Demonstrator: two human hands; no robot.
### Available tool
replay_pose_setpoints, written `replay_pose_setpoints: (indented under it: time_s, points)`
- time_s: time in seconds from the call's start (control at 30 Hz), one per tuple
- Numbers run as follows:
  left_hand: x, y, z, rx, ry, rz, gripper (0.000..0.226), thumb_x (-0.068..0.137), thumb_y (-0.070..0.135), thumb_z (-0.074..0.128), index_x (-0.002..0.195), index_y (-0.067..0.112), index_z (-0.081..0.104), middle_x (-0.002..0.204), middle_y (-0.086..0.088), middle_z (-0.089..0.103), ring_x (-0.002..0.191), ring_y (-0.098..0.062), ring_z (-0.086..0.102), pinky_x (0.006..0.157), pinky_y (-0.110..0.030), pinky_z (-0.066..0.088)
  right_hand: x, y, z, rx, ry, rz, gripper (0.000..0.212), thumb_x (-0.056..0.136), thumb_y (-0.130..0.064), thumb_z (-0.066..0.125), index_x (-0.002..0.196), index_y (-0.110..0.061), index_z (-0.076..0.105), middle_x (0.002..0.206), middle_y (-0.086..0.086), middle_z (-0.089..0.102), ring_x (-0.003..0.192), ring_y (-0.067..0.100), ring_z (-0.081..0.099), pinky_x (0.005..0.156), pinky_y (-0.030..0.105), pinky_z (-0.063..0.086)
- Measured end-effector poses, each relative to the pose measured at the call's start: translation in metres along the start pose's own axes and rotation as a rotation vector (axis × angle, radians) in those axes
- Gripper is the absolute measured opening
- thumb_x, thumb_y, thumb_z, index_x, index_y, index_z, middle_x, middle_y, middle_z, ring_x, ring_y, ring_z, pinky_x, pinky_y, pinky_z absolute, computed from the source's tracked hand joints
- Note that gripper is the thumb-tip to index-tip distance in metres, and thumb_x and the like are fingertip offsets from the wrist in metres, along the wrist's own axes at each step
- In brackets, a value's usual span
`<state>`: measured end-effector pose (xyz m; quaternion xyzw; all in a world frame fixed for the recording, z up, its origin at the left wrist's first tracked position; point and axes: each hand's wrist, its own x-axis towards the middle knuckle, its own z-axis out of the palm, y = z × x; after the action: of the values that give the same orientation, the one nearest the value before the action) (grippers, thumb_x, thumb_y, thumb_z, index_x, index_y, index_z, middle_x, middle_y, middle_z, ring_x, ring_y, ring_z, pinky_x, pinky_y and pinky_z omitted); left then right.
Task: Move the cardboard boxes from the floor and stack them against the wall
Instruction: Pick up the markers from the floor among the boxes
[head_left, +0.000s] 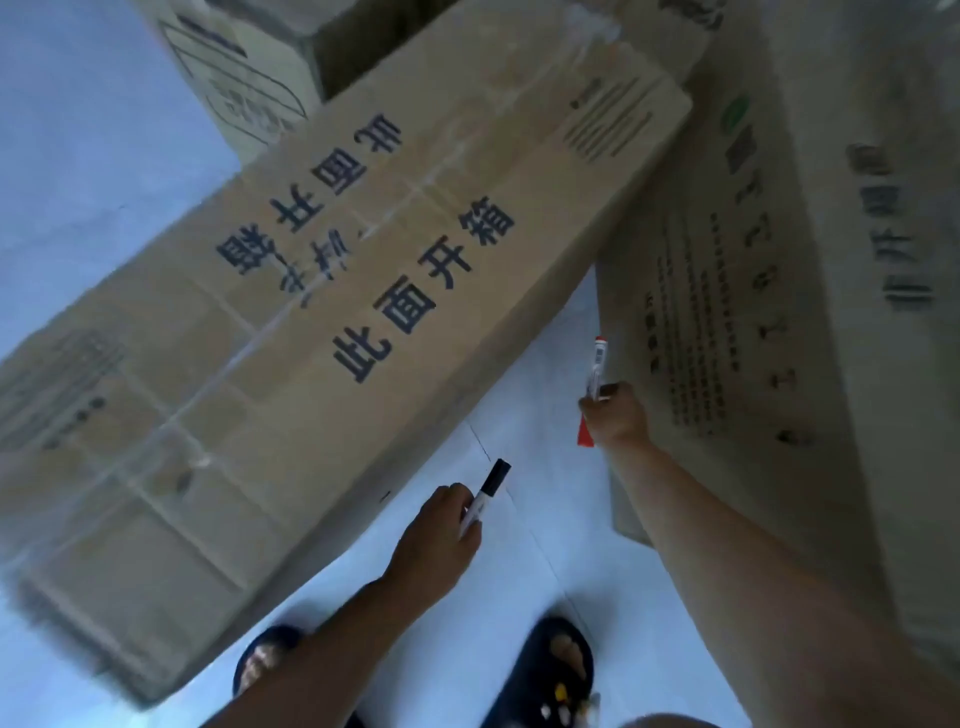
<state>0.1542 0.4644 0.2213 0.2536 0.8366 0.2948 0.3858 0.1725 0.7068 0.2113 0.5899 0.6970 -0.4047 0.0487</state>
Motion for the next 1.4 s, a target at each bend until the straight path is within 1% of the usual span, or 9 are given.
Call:
replay_pose_setpoints:
  time_s: [0.07,0.2,0.3,0.43,0.6,0.8,0.97,1.2,1.4]
  points:
    - [-0.038,0.033,-0.034,0.010,-0.008,-0.015,0.017,0.095,0.019,0.051,0.080,0.021,0.041,0.072,0.009,0.035,0.059,-0.006,0.036,0.054,-0.016,0.027,-0.054,-0.013,-0.032,0.071,-0.012,0.031,0.027,0.087,-0.007,0.059,0.112,0.003,0.054,0.109,0.022,0.063,0.093,0.033,0.063,0.064,0.023,0.036]
    - [-0.112,0.108,-0.112,0.024,0.041,-0.012,0.005,0.091,0.013,0.054,0.089,0.016,0.052,0.075,0.011,0.040,0.065,-0.003,0.042,0.059,-0.024,0.031,-0.170,-0.036,-0.111,0.184,-0.051,-0.033,0.011,0.085,-0.005,0.059,0.093,-0.011,0.055,0.074,0.002,0.057,0.062,0.012,0.052,0.058,0.021,0.043]
    - [-0.165,0.167,-0.176,-0.028,0.059,-0.048,0.009,0.091,0.013,0.056,0.096,0.018,0.051,0.080,0.008,0.049,0.074,-0.016,0.050,0.061,-0.016,0.036,-0.252,-0.054,-0.183,0.294,-0.117,-0.092,0.014,0.076,-0.023,0.063,0.082,-0.027,0.051,0.072,-0.003,0.056,0.066,0.016,0.055,0.068,0.039,0.049]
    - [-0.235,0.245,-0.247,-0.113,0.097,-0.045,0.011,0.090,0.010,0.058,0.096,0.017,0.054,0.090,-0.004,0.058,0.082,-0.014,0.057,0.065,-0.013,0.042,-0.356,-0.088,-0.281,0.277,-0.096,-0.190,0.021,0.085,-0.009,0.064,0.093,-0.026,0.055,0.083,-0.010,0.062,0.071,0.000,0.058,0.062,0.010,0.045]
    - [-0.319,0.307,-0.290,-0.140,-0.024,0.037,0.014,0.089,0.011,0.059,0.091,0.025,0.058,0.086,0.004,0.064,0.082,-0.008,0.061,0.064,-0.005,0.042,-0.475,-0.099,-0.349,0.301,-0.061,-0.214,0.030,0.087,-0.003,0.061,0.091,-0.031,0.053,0.089,-0.006,0.062,0.074,-0.001,0.058,0.061,0.009,0.045]
    - [-0.393,0.310,-0.312,-0.124,-0.156,0.117,0.011,0.092,0.017,0.057,0.095,0.027,0.061,0.086,0.015,0.067,0.082,0.007,0.060,0.064,-0.008,0.044,-0.611,-0.086,-0.332,0.469,0.130,-0.058,0.024,0.088,-0.006,0.061,0.092,-0.029,0.055,0.084,-0.012,0.064,0.075,-0.006,0.060,0.060,0.010,0.047]
    - [-0.441,0.316,-0.319,-0.001,-0.327,0.317,0.006,0.092,0.020,0.057,0.090,0.024,0.061,0.059,-0.002,0.060,0.063,-0.014,0.061,0.068,-0.029,0.052,-0.725,-0.057,-0.284,0.671,0.372,0.133,0.024,0.086,-0.011,0.064,0.097,-0.032,0.059,0.085,-0.013,0.067,0.072,0.009,0.064,0.068,0.023,0.051]
    - [-0.518,0.325,-0.277,0.107,-0.637,0.499,0.046,0.084,0.003,0.065,0.073,0.047,0.066,0.070,0.003,0.068,0.058,-0.002,0.059,0.057,-0.011,0.047,-0.851,-0.008,-0.228,0.900,0.834,0.396,0.029,0.082,0.000,0.065,0.097,-0.024,0.060,0.089,-0.001,0.067,0.081,0.004,0.061,0.060,0.011,0.046]
    - [-0.626,0.314,-0.195,0.228,-0.918,0.692,0.042,0.084,0.006,0.066,0.075,0.047,0.062,0.074,0.004,0.067,0.055,-0.003,0.058,0.049,-0.008,0.042,-0.976,0.042,-0.184,1.101,1.228,0.604,0.026,0.085,0.002,0.062,0.094,-0.022,0.061,0.088,0.012,0.063,0.064,0.001,0.059,0.050,0.008,0.044]
